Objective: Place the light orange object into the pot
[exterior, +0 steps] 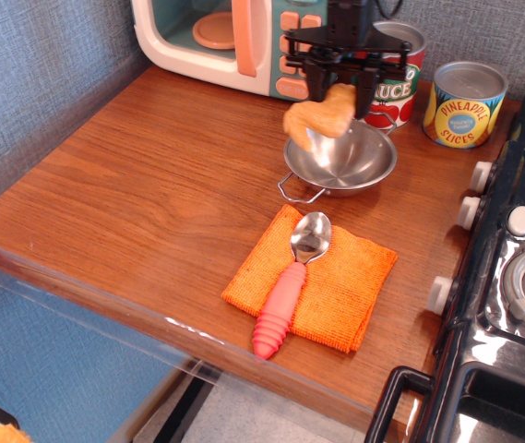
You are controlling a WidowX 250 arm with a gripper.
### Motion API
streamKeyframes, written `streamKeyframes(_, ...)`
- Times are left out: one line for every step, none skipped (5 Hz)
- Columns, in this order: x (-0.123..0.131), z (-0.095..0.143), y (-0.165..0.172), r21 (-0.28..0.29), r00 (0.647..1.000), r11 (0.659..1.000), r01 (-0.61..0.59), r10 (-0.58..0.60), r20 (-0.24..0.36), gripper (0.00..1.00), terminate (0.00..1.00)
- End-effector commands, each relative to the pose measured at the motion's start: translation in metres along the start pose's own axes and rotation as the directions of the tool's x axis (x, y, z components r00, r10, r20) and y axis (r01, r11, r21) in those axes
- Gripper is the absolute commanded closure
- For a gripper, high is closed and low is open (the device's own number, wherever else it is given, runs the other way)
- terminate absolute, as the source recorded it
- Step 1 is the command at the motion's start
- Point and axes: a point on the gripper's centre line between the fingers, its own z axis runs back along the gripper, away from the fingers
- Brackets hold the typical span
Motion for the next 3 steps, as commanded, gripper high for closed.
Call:
streamKeyframes(0.000, 0.024, 0.002, -0.027, 0.998, 0.999, 0.029, -0.028, 0.057, 0.00, 0.00)
streamKeyframes(-0.001, 0.042, 0.007, -0.048, 0.996, 0.999, 0.025, -0.022, 0.081, 0.00, 0.00)
streamKeyframes(-0.006, 0.064, 0.017, -0.061, 0.995, 0.998, 0.012, -0.006, 0.096, 0.00, 0.00)
